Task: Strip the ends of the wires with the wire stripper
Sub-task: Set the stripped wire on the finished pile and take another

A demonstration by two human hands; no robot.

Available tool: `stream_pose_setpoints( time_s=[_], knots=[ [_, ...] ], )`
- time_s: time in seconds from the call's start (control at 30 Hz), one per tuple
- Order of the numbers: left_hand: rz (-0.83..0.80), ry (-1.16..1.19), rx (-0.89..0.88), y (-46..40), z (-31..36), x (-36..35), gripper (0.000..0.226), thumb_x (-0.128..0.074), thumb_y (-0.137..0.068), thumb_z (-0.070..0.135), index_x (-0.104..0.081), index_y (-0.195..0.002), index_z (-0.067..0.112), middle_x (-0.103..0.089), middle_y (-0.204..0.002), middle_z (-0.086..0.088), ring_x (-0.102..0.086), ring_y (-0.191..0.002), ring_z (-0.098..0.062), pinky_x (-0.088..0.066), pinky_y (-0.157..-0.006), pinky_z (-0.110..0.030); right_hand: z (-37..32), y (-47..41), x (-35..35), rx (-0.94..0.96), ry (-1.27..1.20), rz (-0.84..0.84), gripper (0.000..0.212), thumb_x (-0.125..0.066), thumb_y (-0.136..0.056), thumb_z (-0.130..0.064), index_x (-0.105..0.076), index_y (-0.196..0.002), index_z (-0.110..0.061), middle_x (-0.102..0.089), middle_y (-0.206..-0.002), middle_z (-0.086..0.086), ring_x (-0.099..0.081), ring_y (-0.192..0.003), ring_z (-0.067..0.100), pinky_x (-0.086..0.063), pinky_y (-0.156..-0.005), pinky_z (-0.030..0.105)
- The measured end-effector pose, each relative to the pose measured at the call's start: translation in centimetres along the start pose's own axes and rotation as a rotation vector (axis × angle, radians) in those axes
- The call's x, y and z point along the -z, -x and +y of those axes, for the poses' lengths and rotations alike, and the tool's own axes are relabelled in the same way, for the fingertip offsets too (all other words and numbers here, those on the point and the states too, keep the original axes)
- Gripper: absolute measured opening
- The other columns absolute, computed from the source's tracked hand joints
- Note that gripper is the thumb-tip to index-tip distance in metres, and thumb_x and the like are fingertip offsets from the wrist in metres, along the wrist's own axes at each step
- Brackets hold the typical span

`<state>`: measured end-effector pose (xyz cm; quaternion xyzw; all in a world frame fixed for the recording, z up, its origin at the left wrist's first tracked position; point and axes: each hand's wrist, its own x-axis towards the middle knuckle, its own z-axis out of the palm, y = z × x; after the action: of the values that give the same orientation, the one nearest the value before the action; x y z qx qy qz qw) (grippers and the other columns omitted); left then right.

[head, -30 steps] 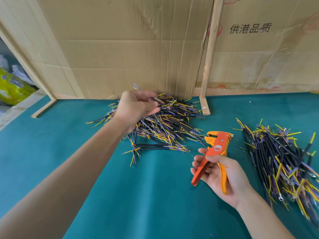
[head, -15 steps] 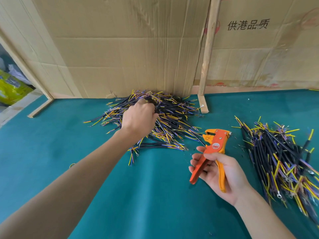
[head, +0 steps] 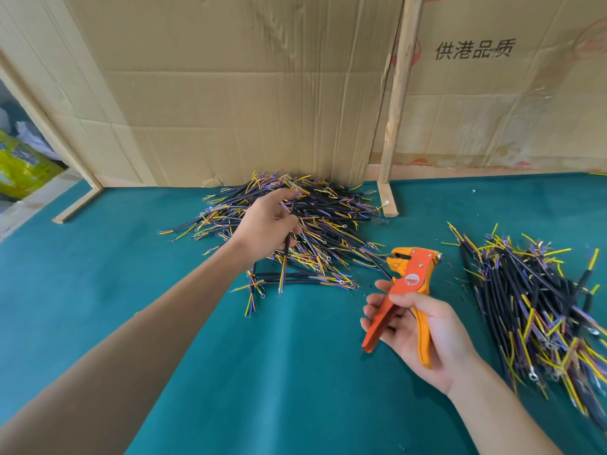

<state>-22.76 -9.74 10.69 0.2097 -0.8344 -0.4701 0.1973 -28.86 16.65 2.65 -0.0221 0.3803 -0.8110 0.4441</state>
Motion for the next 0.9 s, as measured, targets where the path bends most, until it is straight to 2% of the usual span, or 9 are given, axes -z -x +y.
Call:
stream_pose_setpoints(
  time_s=[0.07,0.13,0.2,0.3,0.4,0.5,0.57,0.73,0.9],
  knots=[
    [0.010,-0.005,0.033,0.0,0.0,0.1,0.039,-0.063,-0.091,0.002,-0.056,-0.125,0.020,-0.073,-0.088,-0.008,-0.062,-0.054,-0.024,-0.050,-0.057,-0.027,0.0,0.0,0.0,-0.001,-0.001,0.002,0.054,-0.066,-0.072,-0.006,-0.061,-0.124,0.004,-0.068,-0.097,0.028,-0.071,-0.082,0.038,-0.060,-0.073,0.049],
    [0.027,0.032,0.067,-0.1,-0.1,0.1,0.032,-0.062,-0.090,0.000,-0.056,-0.117,0.016,-0.075,-0.092,-0.008,-0.064,-0.059,-0.021,-0.050,-0.062,-0.029,0.0,0.0,0.0,-0.001,-0.002,-0.003,0.054,-0.066,-0.073,-0.006,-0.060,-0.125,0.004,-0.067,-0.098,0.028,-0.070,-0.083,0.038,-0.060,-0.074,0.049],
    [0.038,0.113,0.136,-0.2,-0.4,0.1,0.023,-0.063,-0.089,-0.002,-0.059,-0.108,0.011,-0.072,-0.087,-0.005,-0.065,-0.063,-0.016,-0.051,-0.064,-0.029,0.0,0.0,0.1,-0.004,0.000,-0.003,0.055,-0.067,-0.072,-0.006,-0.060,-0.126,0.004,-0.067,-0.098,0.028,-0.070,-0.084,0.038,-0.060,-0.074,0.049],
    [0.066,0.233,0.272,-0.3,-0.9,-0.1,0.007,-0.064,-0.094,0.010,-0.058,-0.096,0.011,-0.062,-0.073,-0.005,-0.059,-0.057,-0.016,-0.053,-0.058,-0.026,0.0,-0.1,0.1,-0.006,0.002,-0.003,0.057,-0.068,-0.070,-0.007,-0.060,-0.125,0.004,-0.067,-0.098,0.028,-0.070,-0.083,0.037,-0.060,-0.074,0.049],
    [0.115,0.278,0.296,-0.4,-1.3,-0.2,0.021,-0.062,-0.100,0.028,-0.060,-0.094,0.008,-0.054,-0.067,-0.006,-0.050,-0.051,-0.019,-0.046,-0.052,-0.025,0.0,-0.1,0.0,-0.006,0.002,-0.004,0.058,-0.069,-0.069,-0.007,-0.060,-0.125,0.004,-0.067,-0.097,0.028,-0.070,-0.083,0.037,-0.060,-0.074,0.050],
    [0.116,0.278,0.328,-0.7,-0.4,0.1,0.046,-0.047,-0.103,0.050,-0.066,-0.093,0.009,-0.053,-0.059,-0.005,-0.047,-0.043,-0.019,-0.042,-0.049,-0.024,0.0,-0.1,0.1,-0.004,0.000,-0.002,0.057,-0.069,-0.068,-0.007,-0.061,-0.124,0.003,-0.067,-0.097,0.028,-0.070,-0.083,0.037,-0.060,-0.074,0.049],
    [0.128,0.304,0.344,-1.1,0.3,0.4,0.055,-0.040,-0.103,0.055,-0.065,-0.087,0.009,-0.054,-0.059,-0.008,-0.044,-0.040,-0.021,-0.040,-0.046,-0.024,0.0,-0.1,0.1,-0.006,-0.003,-0.004,0.054,-0.068,-0.071,-0.006,-0.061,-0.124,0.003,-0.067,-0.098,0.028,-0.070,-0.083,0.038,-0.059,-0.074,0.049],
    [0.045,0.312,0.387,-1.2,1.0,0.6,0.050,-0.036,-0.108,0.036,-0.067,-0.088,0.002,-0.053,-0.059,-0.007,-0.047,-0.042,-0.018,-0.044,-0.044,-0.023,0.0,-0.1,0.1,-0.012,-0.004,-0.005,0.054,-0.067,-0.072,-0.006,-0.060,-0.126,0.003,-0.068,-0.098,0.028,-0.070,-0.084,0.038,-0.060,-0.075,0.049],
    [-0.009,0.366,0.418,-0.6,0.5,1.6,0.035,-0.048,-0.103,0.025,-0.068,-0.081,0.006,-0.063,-0.070,-0.006,-0.060,-0.057,-0.018,-0.053,-0.061,-0.028,0.0,-0.1,0.2,-0.011,-0.002,-0.005,0.054,-0.067,-0.073,-0.006,-0.060,-0.126,0.002,-0.068,-0.098,0.028,-0.070,-0.084,0.038,-0.060,-0.075,0.049]
  ],
)
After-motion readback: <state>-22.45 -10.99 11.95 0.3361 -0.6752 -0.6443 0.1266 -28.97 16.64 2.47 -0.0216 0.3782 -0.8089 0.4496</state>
